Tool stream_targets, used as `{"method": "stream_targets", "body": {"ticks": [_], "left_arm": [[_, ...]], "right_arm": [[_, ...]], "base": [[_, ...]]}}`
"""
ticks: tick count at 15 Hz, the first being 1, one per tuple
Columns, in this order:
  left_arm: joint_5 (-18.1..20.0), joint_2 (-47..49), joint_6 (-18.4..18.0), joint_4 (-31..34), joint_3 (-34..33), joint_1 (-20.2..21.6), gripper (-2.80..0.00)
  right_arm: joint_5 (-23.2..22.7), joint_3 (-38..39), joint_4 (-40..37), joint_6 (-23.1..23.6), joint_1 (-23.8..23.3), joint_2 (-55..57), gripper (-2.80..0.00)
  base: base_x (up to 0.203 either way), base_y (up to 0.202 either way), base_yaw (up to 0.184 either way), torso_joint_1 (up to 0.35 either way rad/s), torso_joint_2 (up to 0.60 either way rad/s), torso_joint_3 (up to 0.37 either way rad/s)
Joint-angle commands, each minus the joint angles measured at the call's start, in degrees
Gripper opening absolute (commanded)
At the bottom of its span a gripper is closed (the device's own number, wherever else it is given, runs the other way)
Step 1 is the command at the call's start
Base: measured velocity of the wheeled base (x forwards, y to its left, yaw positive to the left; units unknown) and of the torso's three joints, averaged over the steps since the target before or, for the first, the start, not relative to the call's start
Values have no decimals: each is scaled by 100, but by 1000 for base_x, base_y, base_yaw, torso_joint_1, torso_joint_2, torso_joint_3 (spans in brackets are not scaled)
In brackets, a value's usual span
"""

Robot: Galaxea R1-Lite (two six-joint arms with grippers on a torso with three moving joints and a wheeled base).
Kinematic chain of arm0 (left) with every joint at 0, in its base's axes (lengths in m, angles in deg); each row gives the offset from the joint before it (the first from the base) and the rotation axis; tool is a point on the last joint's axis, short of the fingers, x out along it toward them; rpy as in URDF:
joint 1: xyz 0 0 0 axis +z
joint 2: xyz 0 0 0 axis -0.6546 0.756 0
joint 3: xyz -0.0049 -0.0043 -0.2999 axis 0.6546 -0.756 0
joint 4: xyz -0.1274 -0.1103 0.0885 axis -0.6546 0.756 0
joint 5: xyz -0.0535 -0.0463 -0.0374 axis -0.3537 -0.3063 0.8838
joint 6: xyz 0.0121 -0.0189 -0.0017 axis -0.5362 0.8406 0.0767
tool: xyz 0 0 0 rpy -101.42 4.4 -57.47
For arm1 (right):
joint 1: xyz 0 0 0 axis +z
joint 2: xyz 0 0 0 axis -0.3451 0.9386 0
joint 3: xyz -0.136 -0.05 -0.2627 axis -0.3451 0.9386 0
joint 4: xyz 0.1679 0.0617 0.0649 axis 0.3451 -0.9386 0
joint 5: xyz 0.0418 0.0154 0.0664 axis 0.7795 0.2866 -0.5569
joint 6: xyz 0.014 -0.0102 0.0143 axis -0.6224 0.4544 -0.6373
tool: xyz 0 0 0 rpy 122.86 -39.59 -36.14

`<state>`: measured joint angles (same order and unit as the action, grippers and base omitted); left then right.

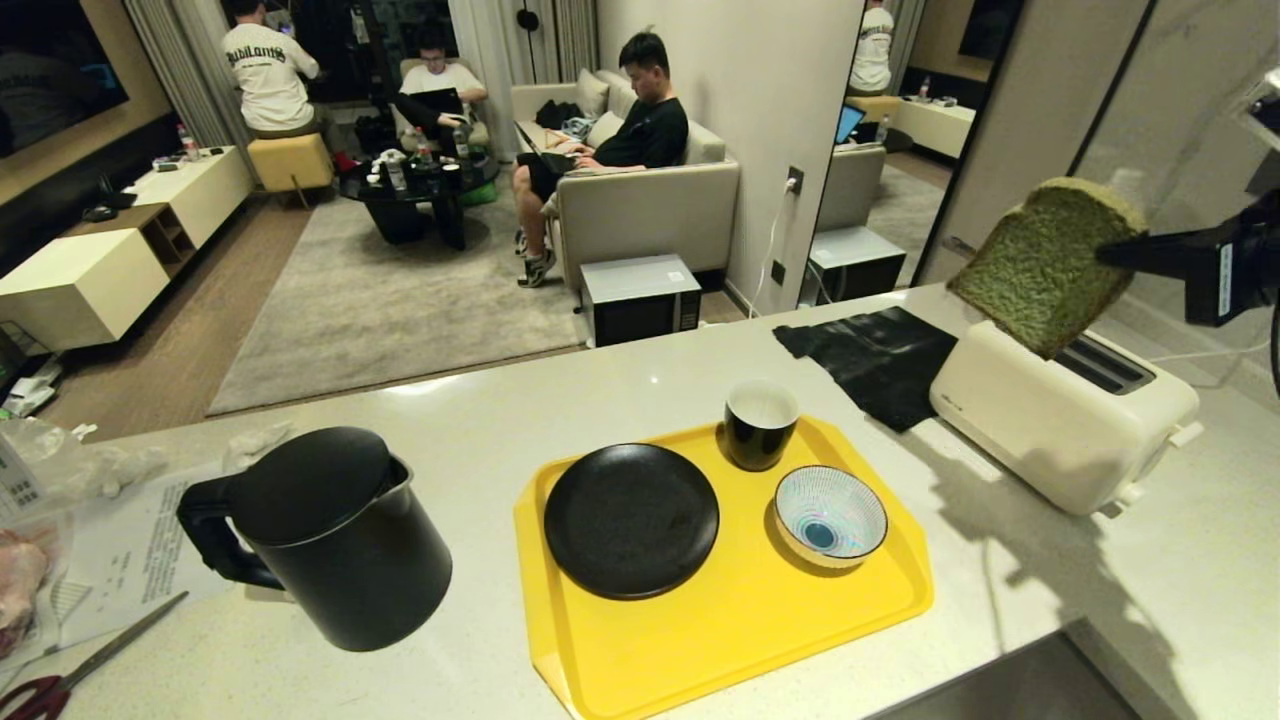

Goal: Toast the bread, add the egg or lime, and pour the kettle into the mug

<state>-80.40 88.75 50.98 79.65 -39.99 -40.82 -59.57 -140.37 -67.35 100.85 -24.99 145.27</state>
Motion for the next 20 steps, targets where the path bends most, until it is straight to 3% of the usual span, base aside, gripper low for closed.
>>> {"method": "stream_targets", "body": {"ticks": [1,4,8,12,16,20], "left_arm": [[1,-18,-6,2,-1,1,-280],[1,-18,2,2,-1,1,-280],[1,-18,2,2,-1,1,-280],[1,-18,-6,2,-1,1,-280],[1,-18,-2,2,-1,1,-280],[1,-18,-6,2,-1,1,-280]], "right_arm": [[398,191,-52,92,565,-154,-280],[1236,277,-57,112,1336,-223,-280],[1328,290,-106,135,1386,-567,-280],[1842,184,-268,130,1553,-835,-280],[1971,280,-268,-343,1553,-1070,-280],[2033,429,-272,-361,1557,-1187,-280]], "base": [[0,0,0,0,0,0],[0,0,0,0,0,0],[0,0,0,0,0,0],[0,0,0,0,0,0],[0,0,0,0,0,0],[0,0,0,0,0,0]]}}
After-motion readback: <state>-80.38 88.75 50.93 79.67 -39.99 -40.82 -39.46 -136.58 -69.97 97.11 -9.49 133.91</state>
